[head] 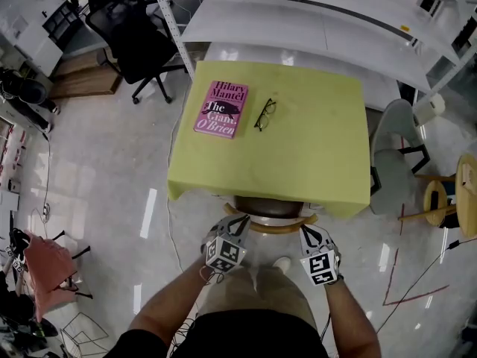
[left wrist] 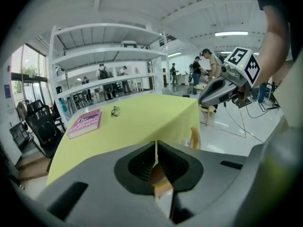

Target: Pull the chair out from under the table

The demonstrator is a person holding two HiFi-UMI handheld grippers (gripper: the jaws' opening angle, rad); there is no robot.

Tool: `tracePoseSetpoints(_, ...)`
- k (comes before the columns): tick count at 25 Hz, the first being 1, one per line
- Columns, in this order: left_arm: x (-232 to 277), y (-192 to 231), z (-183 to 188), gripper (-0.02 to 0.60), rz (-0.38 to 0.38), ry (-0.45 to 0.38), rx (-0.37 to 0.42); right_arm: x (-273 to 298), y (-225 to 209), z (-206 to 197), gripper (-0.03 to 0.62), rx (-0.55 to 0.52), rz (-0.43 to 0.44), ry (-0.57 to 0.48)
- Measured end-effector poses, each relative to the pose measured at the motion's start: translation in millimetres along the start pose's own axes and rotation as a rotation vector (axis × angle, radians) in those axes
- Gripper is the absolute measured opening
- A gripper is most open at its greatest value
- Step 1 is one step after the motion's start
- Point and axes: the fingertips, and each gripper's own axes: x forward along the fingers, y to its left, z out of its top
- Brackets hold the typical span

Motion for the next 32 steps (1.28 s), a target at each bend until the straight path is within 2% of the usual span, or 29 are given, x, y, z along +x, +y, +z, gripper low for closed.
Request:
tracePoseSetpoints(6, 15, -14, -18, 0.013, -0.087, 0.033, 0.065, 9, -3, -20, 0.006, 0.013, 0.006, 0.05)
tracePoseSetpoints(10, 23, -22, -34, 0.084, -0.144, 0.078, 0.11, 17, 4, -36, 0.006, 0.0, 0.035, 0.105)
tracePoseSetpoints(17, 35, -40, -60, 0.147, -0.249, 0.183, 0.236, 31, 16, -68, 0.013, -0.06, 0.107, 0.21)
tracePoseSetpoints(21, 43, -45, -68, 0.161, -0.272, 0.198, 0.306, 41, 24, -83, 0.116, -0.077, 0.162, 0.266)
tracePoseSetpoints(29, 54, -44, -80, 0.177, -0.298, 0.243, 0.318, 60, 44, -98, 0.16, -0.196, 0.25, 0.343)
tracePoseSetpoints(32, 60, -43, -84, 0.181, -0.311, 0.255, 0.343, 69, 50, -108, 0.163, -0.295, 0.291, 0.389)
